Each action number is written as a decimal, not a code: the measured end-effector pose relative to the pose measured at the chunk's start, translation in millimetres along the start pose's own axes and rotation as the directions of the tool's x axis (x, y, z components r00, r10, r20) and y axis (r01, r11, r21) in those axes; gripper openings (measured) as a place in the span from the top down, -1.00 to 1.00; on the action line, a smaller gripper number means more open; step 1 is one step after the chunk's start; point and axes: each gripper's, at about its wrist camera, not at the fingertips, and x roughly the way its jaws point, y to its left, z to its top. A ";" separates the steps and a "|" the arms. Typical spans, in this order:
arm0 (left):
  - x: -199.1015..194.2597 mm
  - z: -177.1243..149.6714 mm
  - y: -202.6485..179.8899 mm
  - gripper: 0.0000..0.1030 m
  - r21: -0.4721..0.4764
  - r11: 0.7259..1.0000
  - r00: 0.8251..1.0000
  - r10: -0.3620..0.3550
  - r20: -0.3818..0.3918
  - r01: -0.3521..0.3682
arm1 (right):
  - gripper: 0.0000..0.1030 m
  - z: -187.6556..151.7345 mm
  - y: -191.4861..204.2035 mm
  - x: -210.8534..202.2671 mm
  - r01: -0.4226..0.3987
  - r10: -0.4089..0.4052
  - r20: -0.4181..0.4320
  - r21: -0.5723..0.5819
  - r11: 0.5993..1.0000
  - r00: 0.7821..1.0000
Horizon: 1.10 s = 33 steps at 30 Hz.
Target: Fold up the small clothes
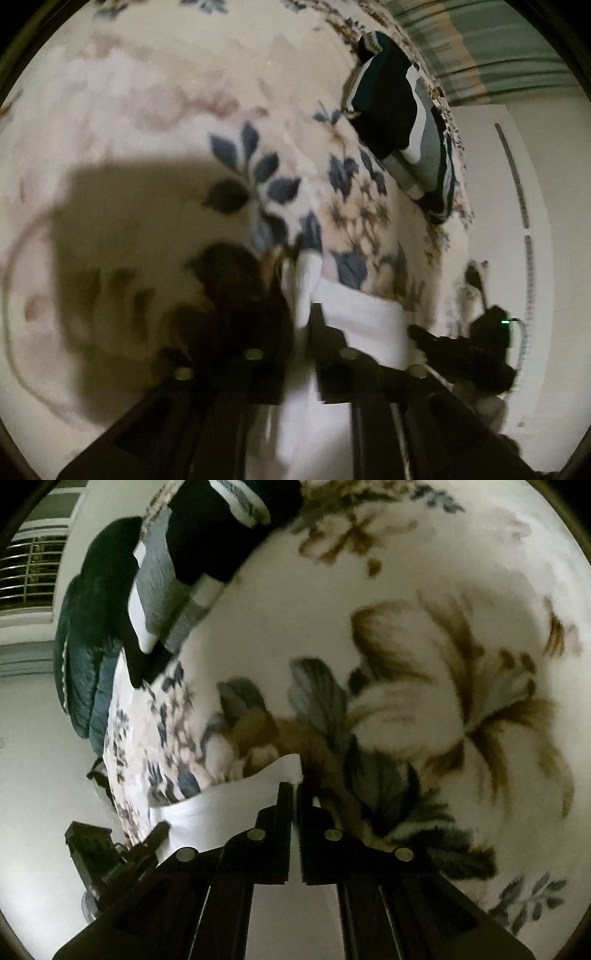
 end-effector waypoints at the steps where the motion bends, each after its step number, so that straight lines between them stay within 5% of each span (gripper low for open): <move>1: -5.1 -4.1 1.4 0.45 0.000 1.000 1.000 -0.022 -0.005 0.022 | 0.00 -4.5 -5.6 -1.2 -0.016 0.016 -0.022 0.005 1.000 1.000; 2: -8.8 -8.9 2.3 0.16 0.003 0.999 0.999 -0.033 -0.007 0.033 | -0.18 -9.9 -10.8 -3.6 -0.031 0.032 -0.034 0.005 0.999 0.999; 4: -12.0 -21.0 7.1 -0.02 0.003 0.998 0.997 -0.067 -0.028 0.067 | -0.27 -24.4 -20.9 -7.4 -0.045 0.044 -0.077 -0.015 0.999 0.996; 9: 12.2 -49.6 17.1 -0.02 -0.040 0.992 0.983 -0.124 -0.136 0.120 | -0.27 -52.9 -43.9 11.2 -0.126 0.124 -0.216 0.005 0.992 0.969; 15: 17.0 -51.3 5.9 0.08 -0.023 0.994 0.991 -0.107 -0.076 0.105 | -0.27 -52.8 -38.8 35.7 -0.223 0.228 -0.243 0.047 0.974 0.943; 17: 15.7 -50.8 3.1 0.56 -0.006 0.996 0.994 -0.093 -0.060 0.093 | -0.16 -51.9 -31.4 40.8 -0.235 0.235 -0.248 0.030 0.972 0.940; 19: 11.6 -51.4 1.2 0.68 0.014 0.997 0.996 -0.075 -0.051 0.076 | 0.47 -53.8 -23.9 43.3 -0.232 0.226 -0.253 0.004 0.973 0.941; 22: 6.9 -52.6 -5.4 0.75 0.037 0.997 0.997 -0.062 -0.040 0.063 | 0.75 -57.1 -11.6 39.1 -0.221 0.206 -0.239 -0.038 0.975 0.949; 33: -29.7 -12.6 -77.7 0.76 0.155 0.986 0.998 -0.061 0.005 0.060 | 0.80 -35.0 42.1 -39.2 -0.213 0.197 -0.135 -0.118 0.970 0.971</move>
